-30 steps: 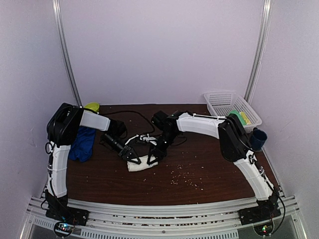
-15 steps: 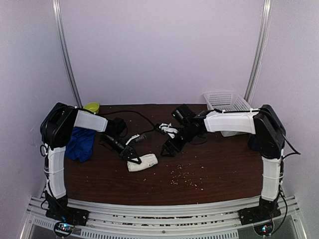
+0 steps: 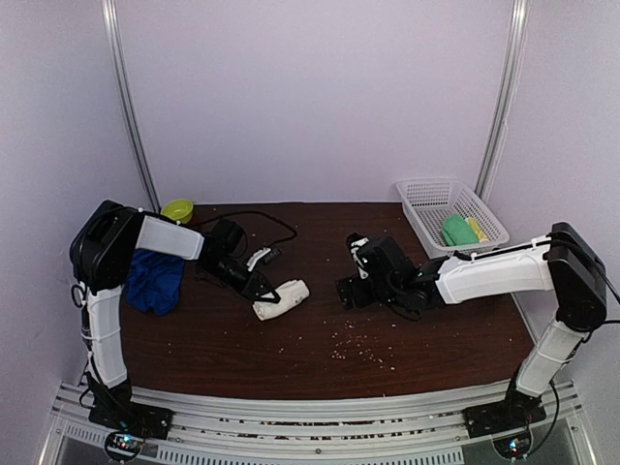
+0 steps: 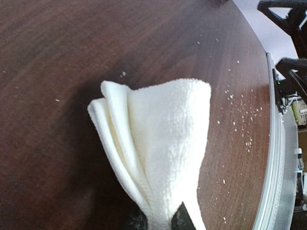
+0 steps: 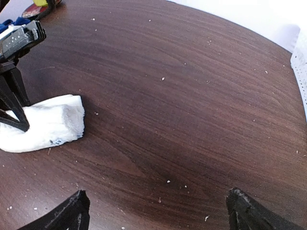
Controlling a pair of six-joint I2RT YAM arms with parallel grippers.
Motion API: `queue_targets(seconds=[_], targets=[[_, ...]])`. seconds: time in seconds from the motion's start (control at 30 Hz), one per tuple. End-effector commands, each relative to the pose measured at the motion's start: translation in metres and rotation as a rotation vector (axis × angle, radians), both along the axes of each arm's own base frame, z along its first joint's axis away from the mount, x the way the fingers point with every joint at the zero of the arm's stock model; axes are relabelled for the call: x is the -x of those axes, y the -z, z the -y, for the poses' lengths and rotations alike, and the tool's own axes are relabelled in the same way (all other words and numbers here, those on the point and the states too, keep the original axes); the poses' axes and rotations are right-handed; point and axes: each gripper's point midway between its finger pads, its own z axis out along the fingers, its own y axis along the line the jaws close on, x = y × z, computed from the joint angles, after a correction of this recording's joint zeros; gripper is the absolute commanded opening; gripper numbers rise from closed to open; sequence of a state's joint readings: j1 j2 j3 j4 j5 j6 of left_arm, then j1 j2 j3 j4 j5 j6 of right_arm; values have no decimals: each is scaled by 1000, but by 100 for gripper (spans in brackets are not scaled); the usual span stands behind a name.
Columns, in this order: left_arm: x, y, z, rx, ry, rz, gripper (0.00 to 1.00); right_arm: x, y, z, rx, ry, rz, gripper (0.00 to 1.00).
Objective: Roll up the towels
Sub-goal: Pick up the towel from the center of the board, then move the bin to the center of the board.
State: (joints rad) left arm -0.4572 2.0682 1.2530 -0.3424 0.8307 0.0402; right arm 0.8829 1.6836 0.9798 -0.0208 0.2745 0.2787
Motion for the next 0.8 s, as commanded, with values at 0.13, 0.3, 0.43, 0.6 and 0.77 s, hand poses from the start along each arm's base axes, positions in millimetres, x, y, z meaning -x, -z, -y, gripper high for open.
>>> queue_targets(seconds=[0.13, 0.3, 0.43, 0.6, 0.77], targets=[[-74, -40, -10, -133, -195, 224, 0, -19, -36, 18, -96, 183, 153, 100], [-87, -37, -20, -207, -203, 232, 0, -34, -75, 51, -130, 279, 243, 100], [-92, -25, -30, -269, -209, 198, 0, -56, -95, 85, -103, 379, 253, 100], [-103, -28, -44, -316, -241, 213, 0, -93, -115, 146, -75, 519, 238, 100], [-114, -33, -62, -390, -265, 260, 0, -132, -117, 222, -110, 669, 188, 100]])
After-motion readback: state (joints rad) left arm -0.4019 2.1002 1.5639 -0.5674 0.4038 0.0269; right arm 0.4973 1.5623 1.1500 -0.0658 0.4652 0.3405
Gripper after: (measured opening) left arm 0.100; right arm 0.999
